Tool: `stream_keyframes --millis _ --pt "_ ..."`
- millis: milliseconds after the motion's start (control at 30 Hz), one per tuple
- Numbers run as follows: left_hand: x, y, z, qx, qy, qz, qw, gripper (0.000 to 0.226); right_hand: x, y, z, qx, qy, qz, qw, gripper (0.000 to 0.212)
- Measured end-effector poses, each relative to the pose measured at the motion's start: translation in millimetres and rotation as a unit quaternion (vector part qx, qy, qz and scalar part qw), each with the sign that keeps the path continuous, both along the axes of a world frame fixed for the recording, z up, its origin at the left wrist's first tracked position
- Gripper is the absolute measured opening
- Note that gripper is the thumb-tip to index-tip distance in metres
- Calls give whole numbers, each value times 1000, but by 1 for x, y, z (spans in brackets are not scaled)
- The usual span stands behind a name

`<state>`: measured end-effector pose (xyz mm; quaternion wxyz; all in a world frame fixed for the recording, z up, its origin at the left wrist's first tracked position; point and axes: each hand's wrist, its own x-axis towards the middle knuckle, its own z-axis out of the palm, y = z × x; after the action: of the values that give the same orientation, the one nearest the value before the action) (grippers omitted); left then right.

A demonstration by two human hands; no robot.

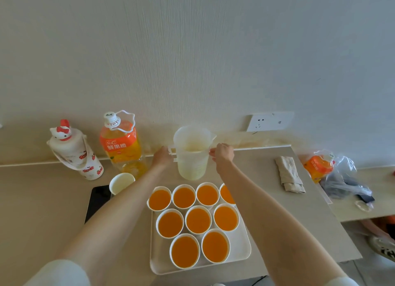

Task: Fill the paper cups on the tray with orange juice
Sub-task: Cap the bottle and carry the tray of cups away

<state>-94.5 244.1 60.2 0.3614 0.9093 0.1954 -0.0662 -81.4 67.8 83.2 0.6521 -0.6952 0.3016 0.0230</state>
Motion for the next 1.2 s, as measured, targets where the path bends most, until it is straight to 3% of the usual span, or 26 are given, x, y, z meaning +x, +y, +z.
stream_keyframes --millis 233,400,467,600,733,933,1200 --pt "-6 22 0 -61 -3 49 997 37 -3 20 0 10 3 33 999 37" --pt "-17 36 1 -33 8 53 998 46 -10 35 3 22 15 55 998 38" --pt "-19 41 0 -3 27 29 999 45 -12 35 5 16 18 65 998 36" --pt "-32 35 5 61 66 -13 996 14 -17 26 4 -9 31 57 998 35" --pt "-35 4 9 113 63 -94 987 22 -24 2 -2 -30 32 34 998 32" --pt "-24 -64 7 56 28 -188 980 22 -42 -58 -9 -98 31 -4 995 20" --pt "-10 -178 -3 25 -3 -282 959 19 -47 -151 -28 -120 65 -44 990 23"
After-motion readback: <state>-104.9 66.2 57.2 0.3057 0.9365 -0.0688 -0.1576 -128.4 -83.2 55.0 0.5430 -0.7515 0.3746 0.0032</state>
